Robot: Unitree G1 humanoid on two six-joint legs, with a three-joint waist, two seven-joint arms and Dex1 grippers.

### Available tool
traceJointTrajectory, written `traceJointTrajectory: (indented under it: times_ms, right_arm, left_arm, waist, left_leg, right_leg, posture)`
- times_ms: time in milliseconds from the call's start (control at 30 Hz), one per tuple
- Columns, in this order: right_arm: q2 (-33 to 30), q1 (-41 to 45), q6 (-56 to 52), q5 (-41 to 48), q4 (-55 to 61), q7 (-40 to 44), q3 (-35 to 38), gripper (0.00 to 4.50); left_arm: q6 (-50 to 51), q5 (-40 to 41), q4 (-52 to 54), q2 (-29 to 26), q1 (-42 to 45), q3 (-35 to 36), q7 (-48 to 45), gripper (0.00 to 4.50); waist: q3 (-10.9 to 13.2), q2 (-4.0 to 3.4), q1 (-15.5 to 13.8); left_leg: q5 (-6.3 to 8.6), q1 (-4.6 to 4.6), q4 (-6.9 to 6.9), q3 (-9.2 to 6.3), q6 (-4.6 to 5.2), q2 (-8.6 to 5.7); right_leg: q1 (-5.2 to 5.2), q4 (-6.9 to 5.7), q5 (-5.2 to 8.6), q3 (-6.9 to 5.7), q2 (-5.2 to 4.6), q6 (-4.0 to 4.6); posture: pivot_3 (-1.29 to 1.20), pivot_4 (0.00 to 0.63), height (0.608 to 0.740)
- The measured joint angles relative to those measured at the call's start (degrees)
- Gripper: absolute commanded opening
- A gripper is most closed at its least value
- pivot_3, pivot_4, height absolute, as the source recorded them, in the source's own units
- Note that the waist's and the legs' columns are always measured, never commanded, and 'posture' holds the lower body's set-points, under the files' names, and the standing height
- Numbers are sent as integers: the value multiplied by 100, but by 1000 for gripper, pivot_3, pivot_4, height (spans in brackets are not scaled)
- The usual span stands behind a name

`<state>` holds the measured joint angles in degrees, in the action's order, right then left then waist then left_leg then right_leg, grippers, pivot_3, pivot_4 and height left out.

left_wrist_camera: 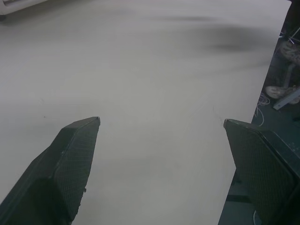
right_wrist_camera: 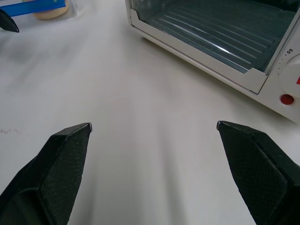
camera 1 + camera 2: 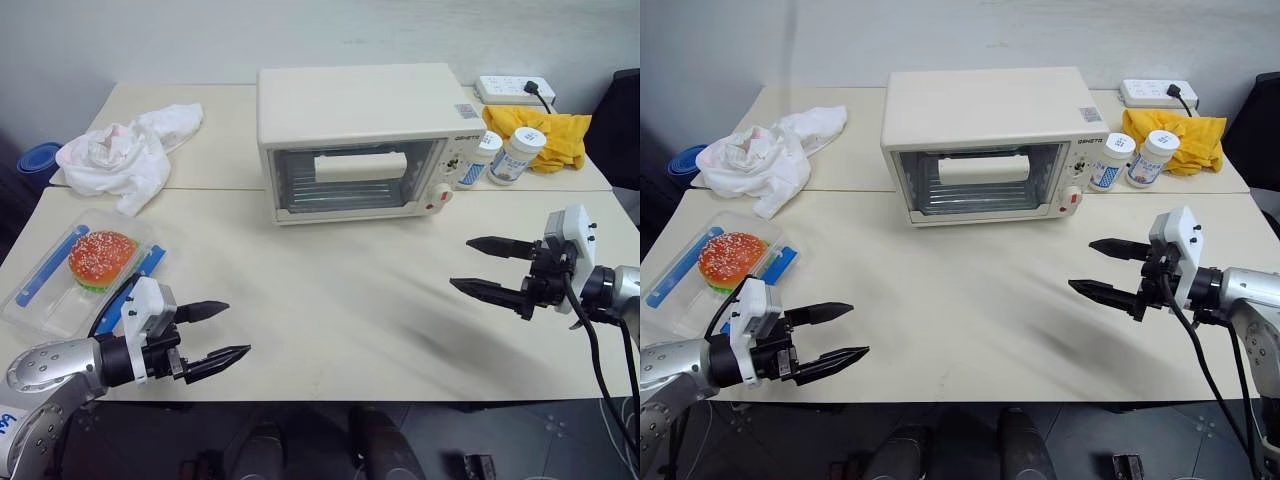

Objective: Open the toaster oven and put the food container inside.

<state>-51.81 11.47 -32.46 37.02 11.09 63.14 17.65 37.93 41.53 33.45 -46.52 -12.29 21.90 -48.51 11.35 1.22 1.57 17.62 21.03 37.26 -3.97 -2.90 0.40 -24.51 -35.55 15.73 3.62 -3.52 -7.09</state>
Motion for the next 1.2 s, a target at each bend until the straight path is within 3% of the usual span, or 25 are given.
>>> traceJointTrajectory:
  times_ms: [333,700,933,1067,1200]
  right_arm:
    - [157,-102,-1,-113,118,-251,-177,4467]
    - [410,168,-350,89,207,-644,-177,4467]
    - [1114,1793,-617,208,-346,-1039,-680,4467]
    - [1472,2715,-475,-171,-1102,-1110,-1168,4467]
    - [1647,3237,-214,-533,-1805,-1061,-1460,4467]
  left_arm:
    - [102,-6,7,29,58,-51,268,4500]
    - [532,641,9,98,365,30,530,4500]
    - [965,2030,-125,148,2326,45,1109,4500]
    - [1025,2072,-597,-189,3268,-75,998,4500]
    - [1057,2014,-846,-607,3645,-227,534,4500]
  waist:
    - [0,0,1]
    - [0,0,-1]
    - [0,-1,22]
    - [0,-1,21]
    - [0,-1,22]
  left_leg:
    - [0,-1,0,0,0,0]
    - [0,-1,2,-1,0,0]
    - [-2,-6,12,-2,-3,1]
    - [-2,10,4,-2,-3,3]
    - [-2,20,-4,1,-5,0]
  right_leg:
    - [0,-2,0,0,0,-1]
    - [0,-4,0,0,1,0]
    - [-1,-17,-9,0,2,0]
    - [-17,-10,-8,-1,6,2]
    - [-18,-8,-9,-1,2,0]
  posture:
    - [0,150,740]
    - [0,150,740]
    - [0,150,740]
    - [0,150,740]
    - [0,150,740]
